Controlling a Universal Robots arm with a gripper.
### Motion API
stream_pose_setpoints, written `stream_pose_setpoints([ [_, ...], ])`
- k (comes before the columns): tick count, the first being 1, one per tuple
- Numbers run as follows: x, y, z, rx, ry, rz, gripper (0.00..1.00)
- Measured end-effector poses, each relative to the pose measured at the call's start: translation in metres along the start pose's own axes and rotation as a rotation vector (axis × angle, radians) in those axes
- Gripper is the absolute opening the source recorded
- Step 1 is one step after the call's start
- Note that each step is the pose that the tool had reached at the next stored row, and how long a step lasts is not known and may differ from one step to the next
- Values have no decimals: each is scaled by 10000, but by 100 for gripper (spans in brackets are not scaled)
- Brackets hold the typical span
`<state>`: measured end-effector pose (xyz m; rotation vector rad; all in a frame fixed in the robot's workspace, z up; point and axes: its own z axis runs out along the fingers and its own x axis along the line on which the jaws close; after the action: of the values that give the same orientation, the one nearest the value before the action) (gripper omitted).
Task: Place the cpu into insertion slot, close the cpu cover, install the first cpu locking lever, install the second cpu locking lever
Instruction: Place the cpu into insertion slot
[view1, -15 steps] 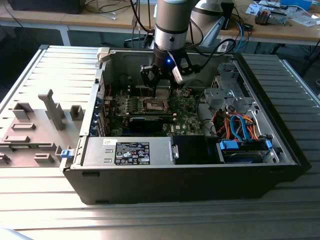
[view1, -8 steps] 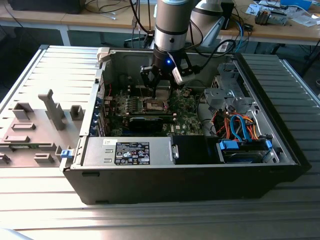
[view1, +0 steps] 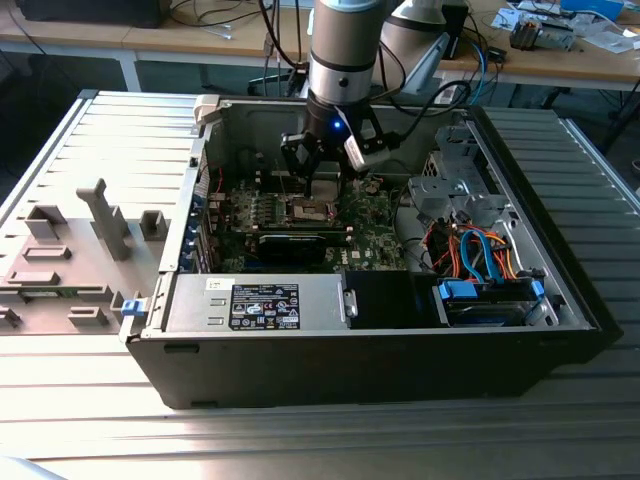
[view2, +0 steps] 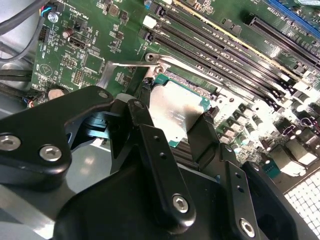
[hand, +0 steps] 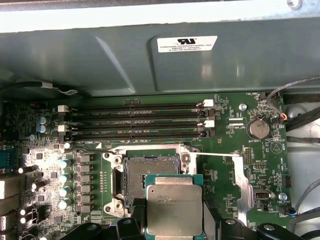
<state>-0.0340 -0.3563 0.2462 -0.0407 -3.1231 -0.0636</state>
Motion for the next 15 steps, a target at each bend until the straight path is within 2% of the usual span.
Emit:
stream_pose_setpoints([
  [15,-1,-1,34,43,-1,0,54],
])
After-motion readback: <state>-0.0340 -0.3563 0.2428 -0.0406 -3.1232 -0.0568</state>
